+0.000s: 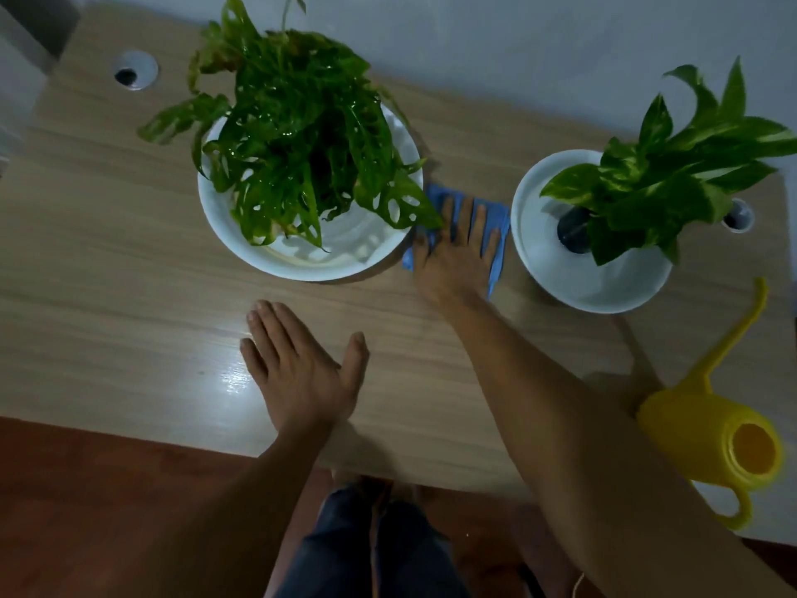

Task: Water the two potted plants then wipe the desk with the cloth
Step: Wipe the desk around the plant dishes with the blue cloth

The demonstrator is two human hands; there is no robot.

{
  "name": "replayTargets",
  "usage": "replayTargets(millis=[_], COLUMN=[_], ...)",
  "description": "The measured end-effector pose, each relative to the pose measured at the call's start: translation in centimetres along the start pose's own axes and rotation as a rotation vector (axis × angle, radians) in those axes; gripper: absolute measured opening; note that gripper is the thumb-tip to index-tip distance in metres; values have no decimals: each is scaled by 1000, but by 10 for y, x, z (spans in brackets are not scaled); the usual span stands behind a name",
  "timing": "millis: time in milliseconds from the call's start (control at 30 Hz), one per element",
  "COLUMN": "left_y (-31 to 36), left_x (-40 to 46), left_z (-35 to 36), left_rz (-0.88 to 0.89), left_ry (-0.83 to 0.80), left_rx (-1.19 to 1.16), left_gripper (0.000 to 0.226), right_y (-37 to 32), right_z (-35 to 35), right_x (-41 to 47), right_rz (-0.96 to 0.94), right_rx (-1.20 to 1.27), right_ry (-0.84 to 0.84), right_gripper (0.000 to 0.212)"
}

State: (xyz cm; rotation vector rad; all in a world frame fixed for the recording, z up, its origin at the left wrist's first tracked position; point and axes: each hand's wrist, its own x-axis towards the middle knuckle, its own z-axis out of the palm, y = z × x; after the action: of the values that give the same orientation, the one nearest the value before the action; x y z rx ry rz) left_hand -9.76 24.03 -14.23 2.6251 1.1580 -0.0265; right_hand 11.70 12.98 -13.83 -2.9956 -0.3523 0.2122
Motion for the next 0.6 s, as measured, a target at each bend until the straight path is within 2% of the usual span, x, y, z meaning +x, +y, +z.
replayTargets(millis=[133,333,400,467,600], left_y=[0,1,1,2,4], left_x=[0,2,1,1,-1], left_z=[2,6,5,3,-3], left_rz=[1,-8,-5,-6,-4], left_ry=[18,45,45,39,23], left_rx=[20,37,41,53,38], left_gripper=[113,113,113,113,112], right_y=[-2,1,0,-4,-10], right_z=[-5,-22,-21,-15,1], right_x=[45,85,73,48,-33], right_rz=[-75,-207,-221,-191,-145], right_rx=[-111,-97,-110,-114,45], right_ry=[-43,-123,-131,-107,-32], right_gripper=[78,86,85,72,59])
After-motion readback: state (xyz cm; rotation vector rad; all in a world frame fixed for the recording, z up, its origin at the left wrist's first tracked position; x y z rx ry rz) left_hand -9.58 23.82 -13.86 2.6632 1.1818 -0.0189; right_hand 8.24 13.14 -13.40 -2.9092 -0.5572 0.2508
